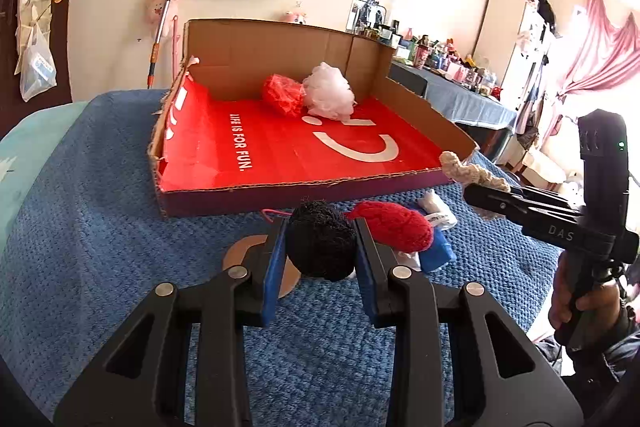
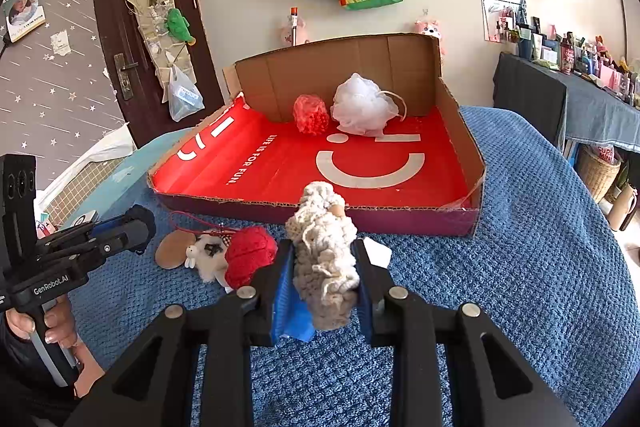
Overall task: Organize soft objects
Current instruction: 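Carry the scrunchie and black yarn ball into the box with both tools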
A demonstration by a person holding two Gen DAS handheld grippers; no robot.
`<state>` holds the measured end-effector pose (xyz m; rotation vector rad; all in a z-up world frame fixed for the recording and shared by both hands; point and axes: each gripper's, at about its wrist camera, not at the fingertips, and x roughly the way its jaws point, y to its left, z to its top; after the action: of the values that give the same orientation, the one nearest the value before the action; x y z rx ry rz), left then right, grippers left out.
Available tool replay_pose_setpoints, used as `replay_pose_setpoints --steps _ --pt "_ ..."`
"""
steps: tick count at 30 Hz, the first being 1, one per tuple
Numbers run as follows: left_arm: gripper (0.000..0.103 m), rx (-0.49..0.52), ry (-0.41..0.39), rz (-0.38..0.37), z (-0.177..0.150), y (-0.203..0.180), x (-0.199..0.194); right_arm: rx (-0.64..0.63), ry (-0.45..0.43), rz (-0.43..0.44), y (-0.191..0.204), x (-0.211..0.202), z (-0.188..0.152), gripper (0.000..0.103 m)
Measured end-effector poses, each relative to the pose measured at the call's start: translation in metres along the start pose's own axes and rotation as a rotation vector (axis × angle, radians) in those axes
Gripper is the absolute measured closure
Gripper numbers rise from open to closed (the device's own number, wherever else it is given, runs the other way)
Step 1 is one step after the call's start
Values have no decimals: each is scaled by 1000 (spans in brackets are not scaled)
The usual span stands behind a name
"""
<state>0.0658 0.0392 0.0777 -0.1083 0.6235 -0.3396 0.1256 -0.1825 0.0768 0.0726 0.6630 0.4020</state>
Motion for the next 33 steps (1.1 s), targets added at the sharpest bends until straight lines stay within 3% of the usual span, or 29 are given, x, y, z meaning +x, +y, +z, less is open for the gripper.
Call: replay_pose_setpoints --steps 13,23,27,33 --pt "73 15 6 -13 7 -6 7 14 -17 -16 -10 -1 10 73" --pt "73 40 -10 -21 50 7 23 -34 -79 -75 -15 20 62 73" --pt "73 60 12 -22 71 14 39 -52 -40 -103 -24 46 85 73" --pt "73 113 104 -8 105 24 81 -99 75 -161 -35 93 121 72"
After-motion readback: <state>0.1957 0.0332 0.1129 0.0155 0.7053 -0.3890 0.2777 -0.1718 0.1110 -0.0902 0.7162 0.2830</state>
